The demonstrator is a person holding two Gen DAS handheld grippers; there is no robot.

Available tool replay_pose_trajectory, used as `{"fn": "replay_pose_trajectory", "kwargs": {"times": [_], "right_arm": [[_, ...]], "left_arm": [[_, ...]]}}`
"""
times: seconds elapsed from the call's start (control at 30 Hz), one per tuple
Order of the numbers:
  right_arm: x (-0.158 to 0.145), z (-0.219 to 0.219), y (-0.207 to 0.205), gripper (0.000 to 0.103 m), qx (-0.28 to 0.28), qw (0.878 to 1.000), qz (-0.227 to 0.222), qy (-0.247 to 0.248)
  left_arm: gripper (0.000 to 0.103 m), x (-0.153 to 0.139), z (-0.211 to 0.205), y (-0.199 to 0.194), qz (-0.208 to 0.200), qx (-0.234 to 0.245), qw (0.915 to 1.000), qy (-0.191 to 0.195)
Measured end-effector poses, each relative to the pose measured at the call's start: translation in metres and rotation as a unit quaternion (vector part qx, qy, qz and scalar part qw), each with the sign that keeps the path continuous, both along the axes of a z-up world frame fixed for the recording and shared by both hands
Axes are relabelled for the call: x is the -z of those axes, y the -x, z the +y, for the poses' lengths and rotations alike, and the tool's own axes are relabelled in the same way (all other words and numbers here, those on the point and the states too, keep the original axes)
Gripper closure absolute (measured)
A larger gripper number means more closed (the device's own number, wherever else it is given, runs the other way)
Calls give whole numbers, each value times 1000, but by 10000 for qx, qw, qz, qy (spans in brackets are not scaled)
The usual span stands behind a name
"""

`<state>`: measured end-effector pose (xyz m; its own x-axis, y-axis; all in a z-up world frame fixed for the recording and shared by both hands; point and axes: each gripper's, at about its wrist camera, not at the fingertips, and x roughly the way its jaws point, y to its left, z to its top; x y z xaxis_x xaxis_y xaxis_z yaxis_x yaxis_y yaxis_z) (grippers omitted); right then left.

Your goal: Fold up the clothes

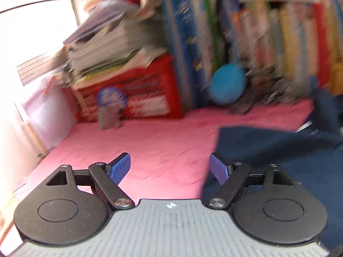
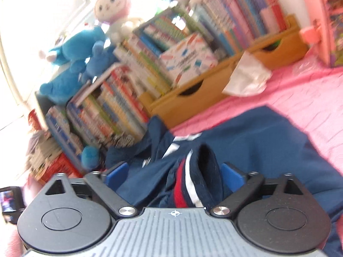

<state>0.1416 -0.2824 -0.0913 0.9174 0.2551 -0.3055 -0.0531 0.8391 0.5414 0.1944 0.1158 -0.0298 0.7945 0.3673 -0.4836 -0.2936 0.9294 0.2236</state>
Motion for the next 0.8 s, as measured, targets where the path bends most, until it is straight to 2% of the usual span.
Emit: {"fn": "replay_pose_trajectory", "kwargs": {"times": [0.07,0.13,0.23,0.3,0.33,0.4,0.5,0.63,0.73,0.8], "right_arm": [[-2,-1,8,0,420,9989,-189,118],[-2,-3,11,0,706,9970,-285,133],[0,-11,11,0,966,9949,-273,9],[1,-16,8,0,1034,9944,-209,-21],[2,-18,7,0,1064,9942,-176,-33],[2,-20,4,0,1038,9945,-139,-16],[2,-18,2,0,941,9955,-122,77],[-10,6,2,0,448,9975,-151,522],[-20,25,3,0,64,9961,-173,865],[-26,38,3,0,-192,9936,-187,1093]], "left_arm": [[21,-5,-20,-7,12,430,9991,-16],[20,2,-38,-15,54,694,9972,-282],[20,21,-52,-33,297,680,9944,-752],[19,35,-48,-45,478,491,9938,-873],[16,41,-41,-50,520,400,9942,-857],[3,40,-32,-53,552,331,9958,-649],[1,38,-22,-56,575,271,9972,-387],[0,36,-22,-56,585,215,9973,-377],[0,35,-14,-58,594,216,9979,-154],[0,31,-4,-59,604,228,9978,157]]}}
